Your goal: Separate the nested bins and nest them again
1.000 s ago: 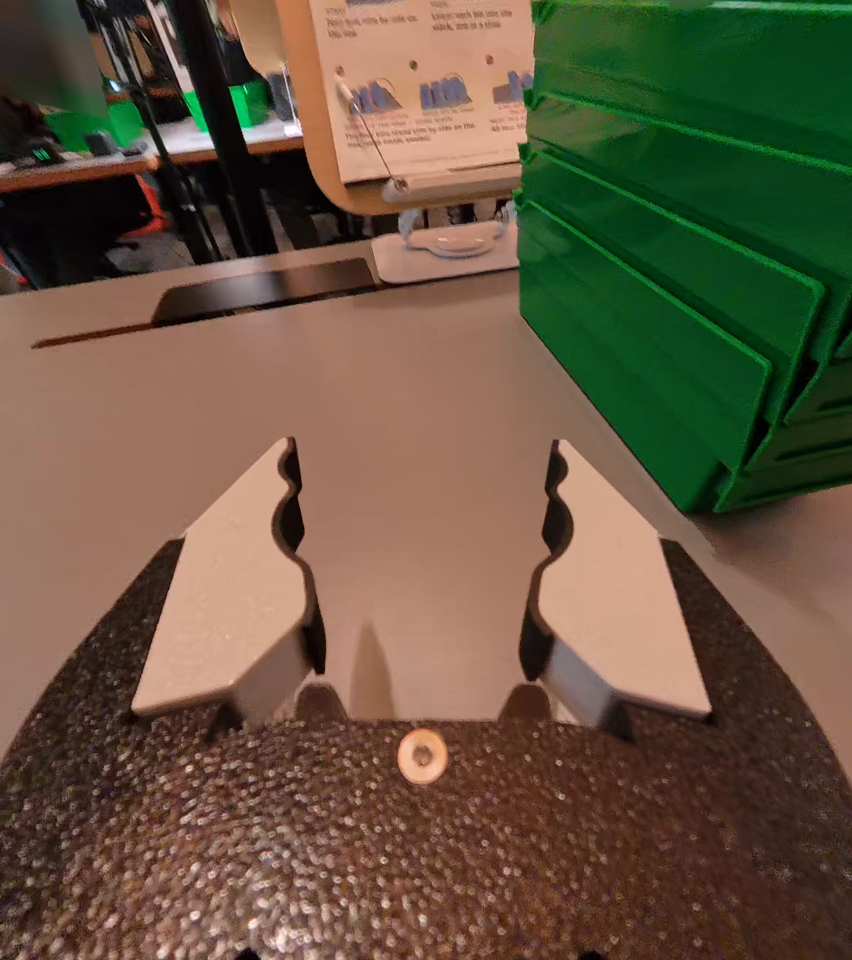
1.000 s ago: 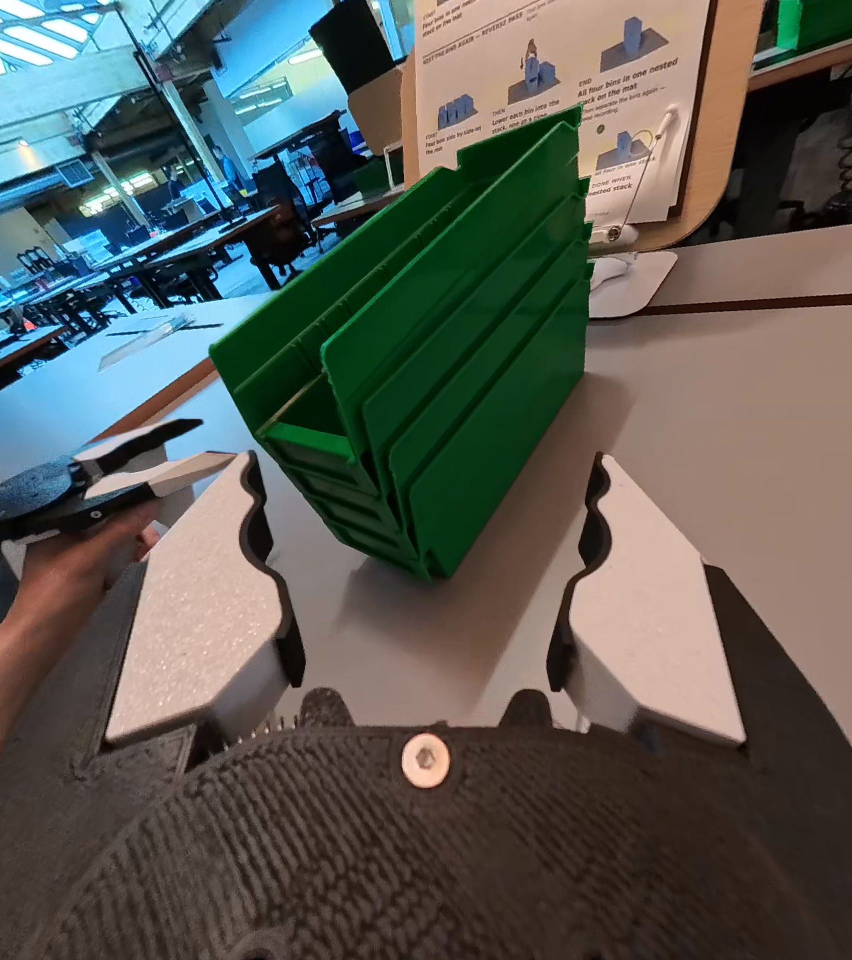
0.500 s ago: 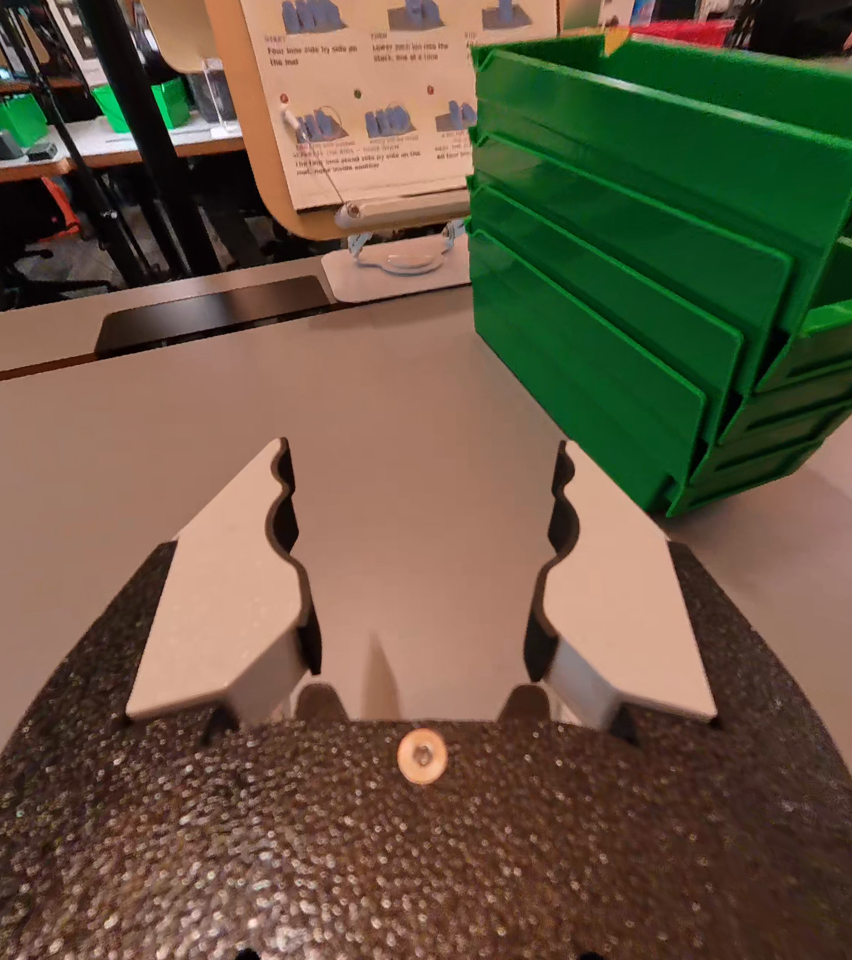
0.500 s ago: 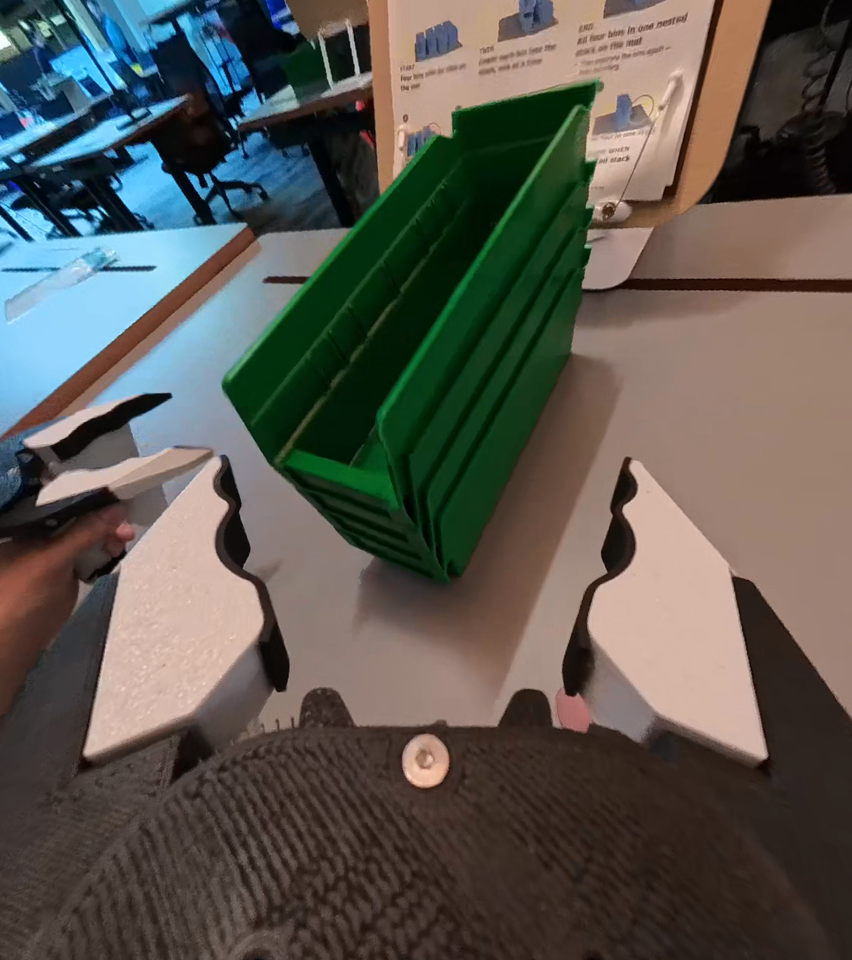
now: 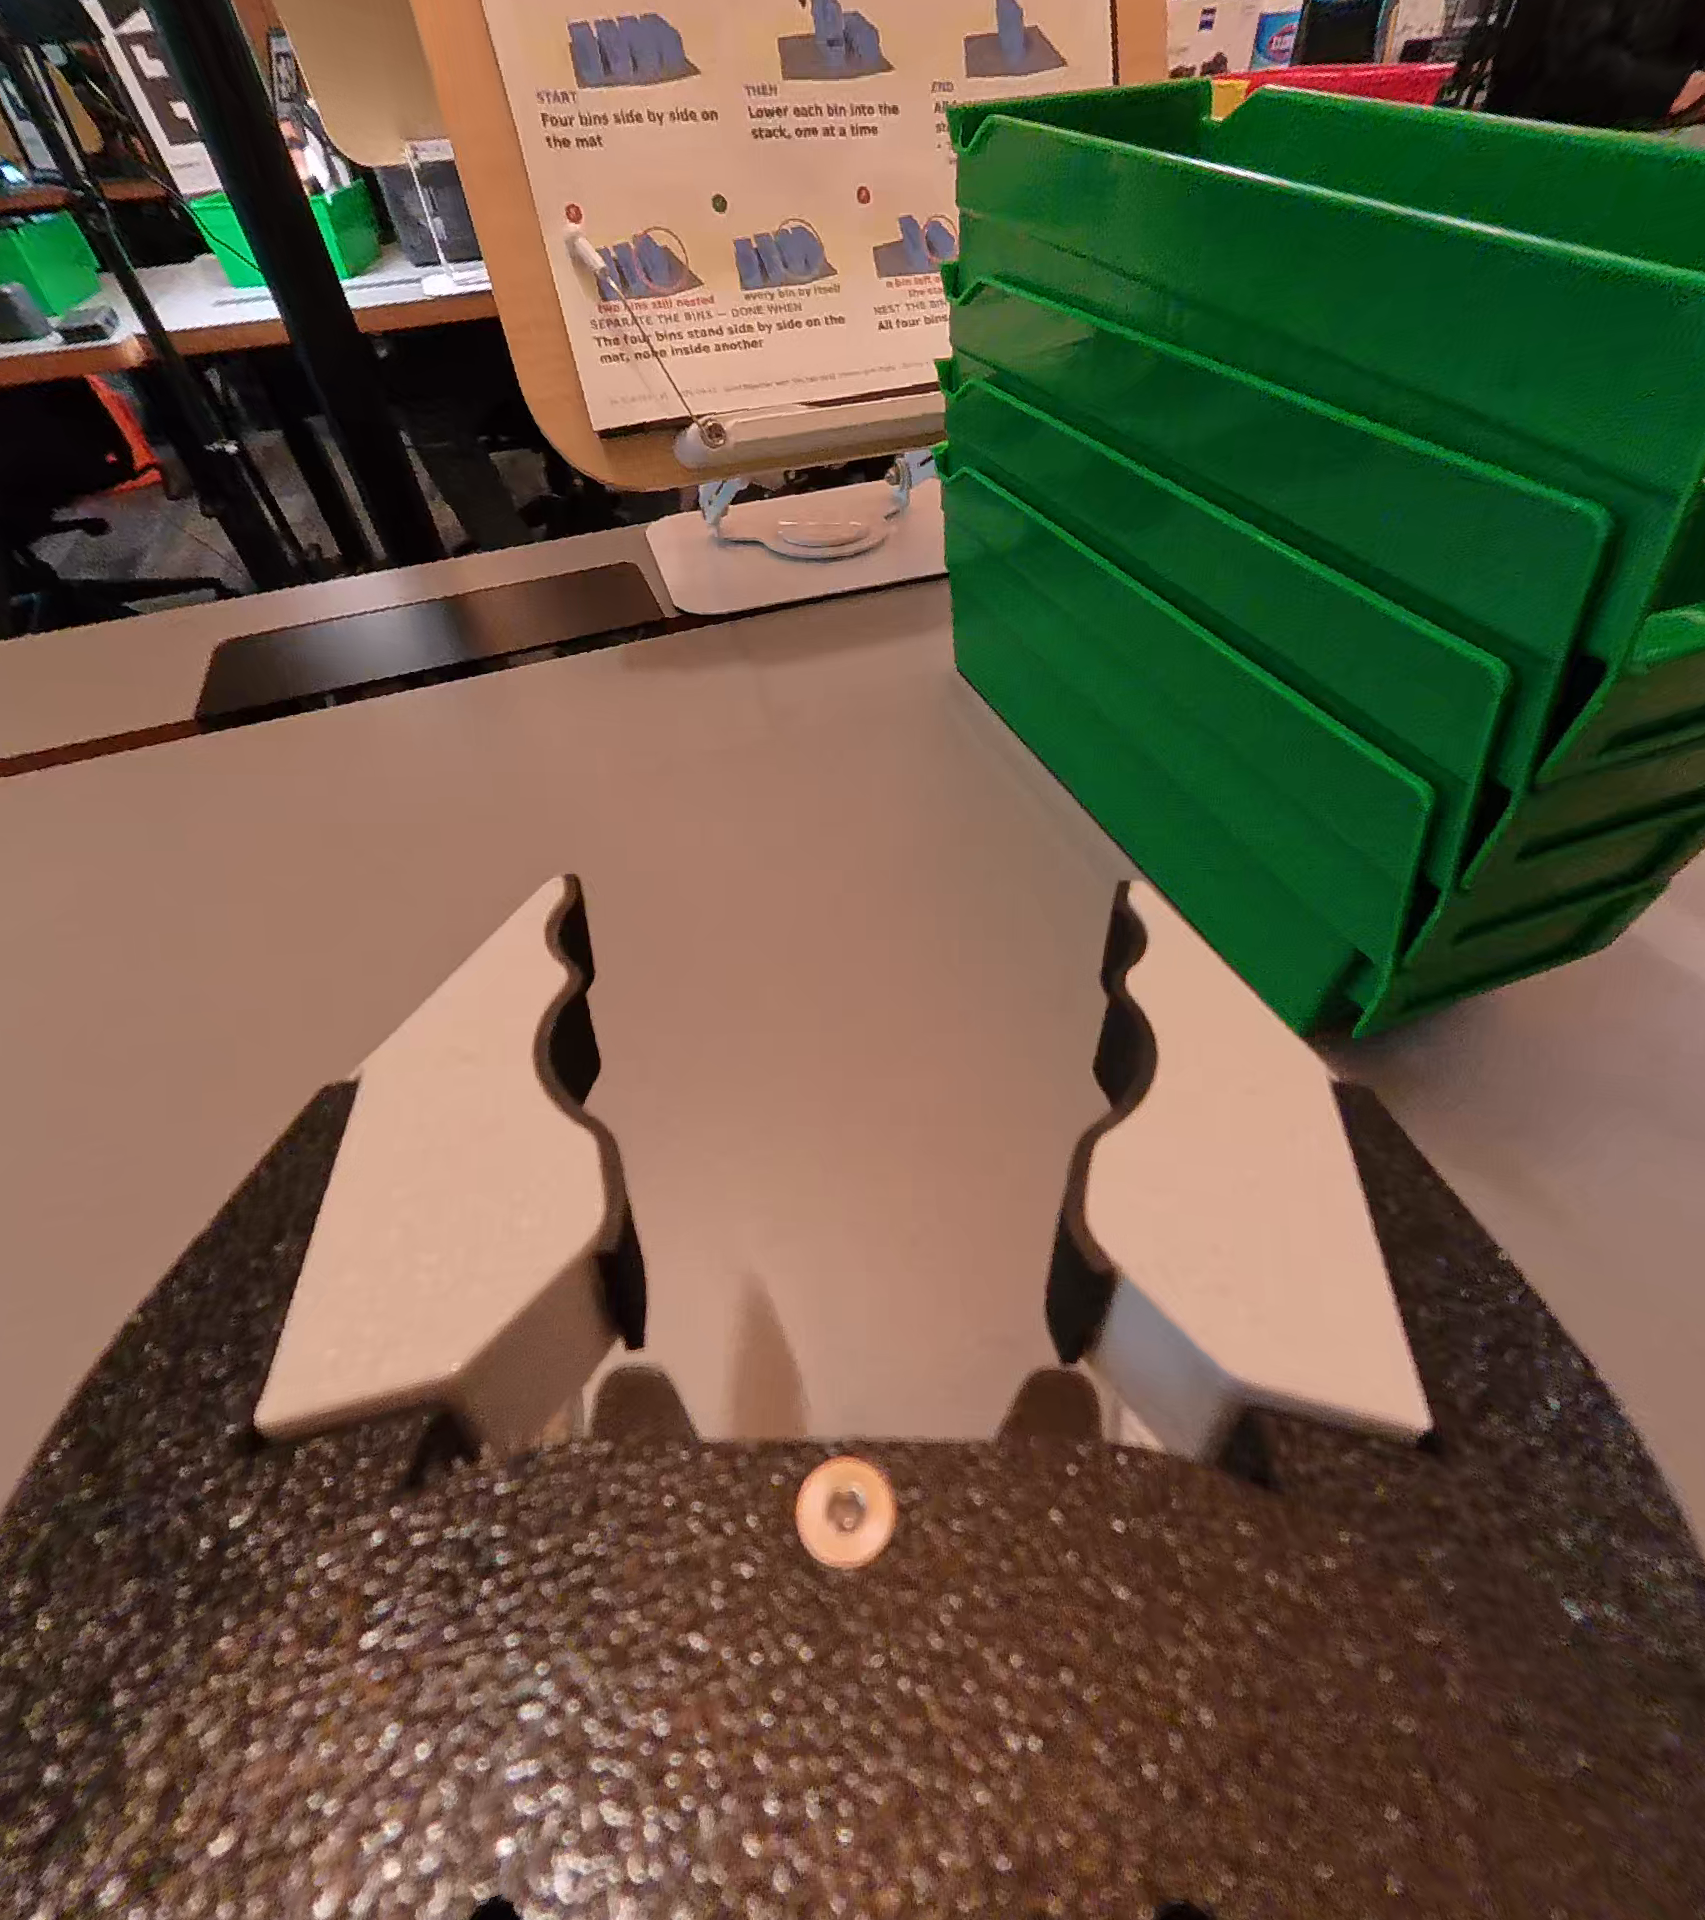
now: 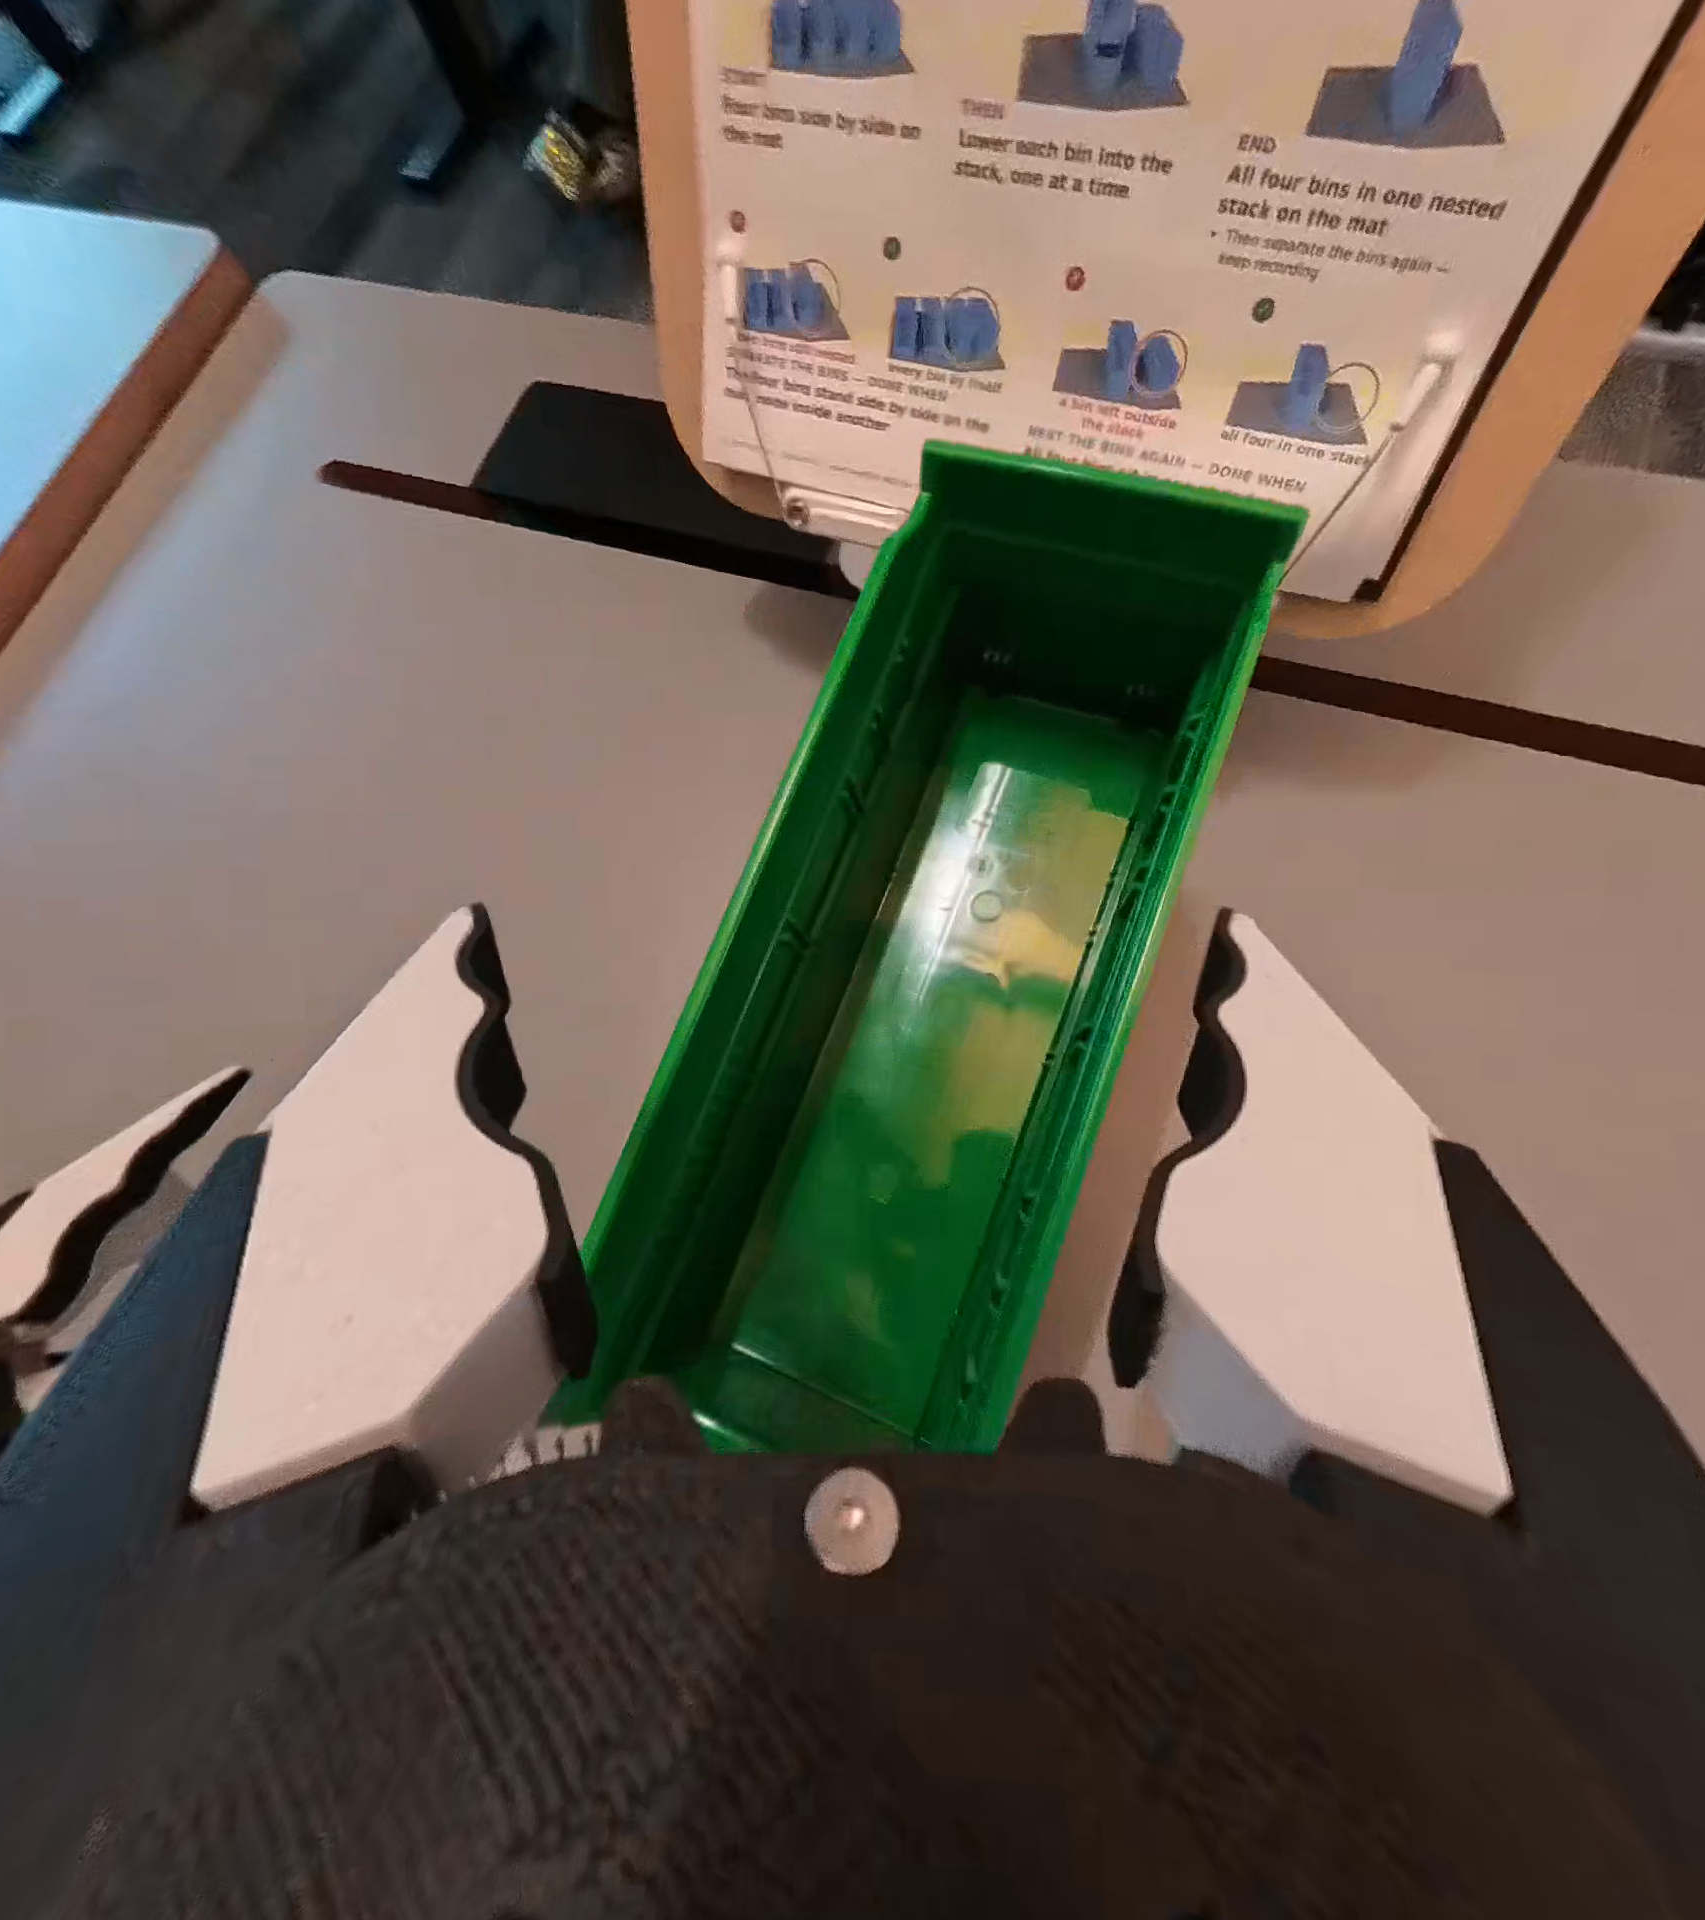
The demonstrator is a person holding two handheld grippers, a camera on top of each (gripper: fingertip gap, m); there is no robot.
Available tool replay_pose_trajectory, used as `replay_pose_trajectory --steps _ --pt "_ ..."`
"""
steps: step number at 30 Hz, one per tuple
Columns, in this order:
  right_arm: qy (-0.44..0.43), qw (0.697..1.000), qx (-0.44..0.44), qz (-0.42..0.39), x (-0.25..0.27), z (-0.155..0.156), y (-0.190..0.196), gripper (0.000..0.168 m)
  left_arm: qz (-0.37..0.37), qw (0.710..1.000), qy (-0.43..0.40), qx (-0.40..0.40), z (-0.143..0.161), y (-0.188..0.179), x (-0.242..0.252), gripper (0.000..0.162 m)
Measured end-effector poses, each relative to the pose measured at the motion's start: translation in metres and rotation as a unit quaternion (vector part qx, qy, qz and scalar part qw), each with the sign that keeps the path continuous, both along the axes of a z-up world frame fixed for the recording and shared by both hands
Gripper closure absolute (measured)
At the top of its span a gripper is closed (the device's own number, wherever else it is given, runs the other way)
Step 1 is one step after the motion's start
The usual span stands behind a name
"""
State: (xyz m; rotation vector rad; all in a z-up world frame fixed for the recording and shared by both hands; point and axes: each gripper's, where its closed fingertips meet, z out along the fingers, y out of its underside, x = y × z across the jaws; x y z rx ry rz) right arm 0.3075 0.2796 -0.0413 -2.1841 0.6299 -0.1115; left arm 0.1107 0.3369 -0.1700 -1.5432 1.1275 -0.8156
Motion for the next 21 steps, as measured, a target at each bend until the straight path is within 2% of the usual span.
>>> replay_pose_trajectory --steps 6,11,16,19,21 --pt "-0.001 0.997 -0.073 -0.032 0.014 -0.038 0.013 0.040 -0.007 0.999 -0.014 -0.037 -0.002 -0.001 0.001 0.066" --pt "-0.030 0.990 -0.122 -0.070 0.028 -0.060 0.009 0.042 0.000 1.000 -0.005 -0.026 -0.004 0.003 0.000 0.066" --pt "-0.044 0.981 -0.162 -0.095 0.033 -0.073 0.004 0.019 0.004 1.000 -0.002 -0.030 -0.006 0.005 -0.001 0.066" --pt "-0.039 0.978 -0.174 -0.110 0.036 -0.074 -0.001 0.011 0.006 1.000 -0.005 -0.030 -0.004 0.007 -0.002 0.066" --pt "0.000 0.977 -0.170 -0.126 0.031 -0.079 -0.003 0.015 0.009 0.999 -0.006 -0.033 -0.005 0.008 -0.003 0.066"
